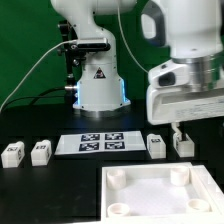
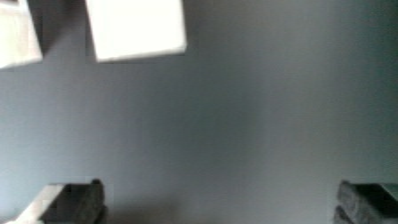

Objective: Assemble one leg

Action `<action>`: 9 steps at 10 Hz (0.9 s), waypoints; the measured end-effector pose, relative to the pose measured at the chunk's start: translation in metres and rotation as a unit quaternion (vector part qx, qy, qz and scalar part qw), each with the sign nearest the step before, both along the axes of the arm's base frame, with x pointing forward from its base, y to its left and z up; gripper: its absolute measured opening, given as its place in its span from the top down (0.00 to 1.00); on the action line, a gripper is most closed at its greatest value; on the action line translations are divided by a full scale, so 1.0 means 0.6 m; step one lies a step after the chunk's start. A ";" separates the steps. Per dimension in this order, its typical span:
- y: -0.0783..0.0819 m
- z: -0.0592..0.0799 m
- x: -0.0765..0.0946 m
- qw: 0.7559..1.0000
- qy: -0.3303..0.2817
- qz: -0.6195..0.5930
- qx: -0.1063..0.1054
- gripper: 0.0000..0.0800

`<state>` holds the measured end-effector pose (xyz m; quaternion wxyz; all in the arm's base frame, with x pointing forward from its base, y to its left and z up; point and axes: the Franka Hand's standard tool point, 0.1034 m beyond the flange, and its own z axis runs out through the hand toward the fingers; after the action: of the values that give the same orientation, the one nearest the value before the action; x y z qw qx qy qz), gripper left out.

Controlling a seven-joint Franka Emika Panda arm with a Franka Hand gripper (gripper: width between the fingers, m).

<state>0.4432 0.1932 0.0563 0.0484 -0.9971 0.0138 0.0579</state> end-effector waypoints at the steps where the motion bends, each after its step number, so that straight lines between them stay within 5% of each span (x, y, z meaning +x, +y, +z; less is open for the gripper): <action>1: -0.004 0.010 0.003 0.998 0.057 0.042 -0.003 0.19; 6: -0.008 0.005 0.009 0.961 0.266 0.073 -0.013 0.19; 9: -0.034 -0.029 -0.047 0.938 0.339 0.076 -0.023 0.19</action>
Offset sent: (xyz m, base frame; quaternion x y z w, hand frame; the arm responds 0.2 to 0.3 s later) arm 0.0000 0.0000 0.0000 0.0000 -0.1790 0.0000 0.9838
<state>0.4150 0.1730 0.0391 0.0137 -0.9173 -0.0451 0.3954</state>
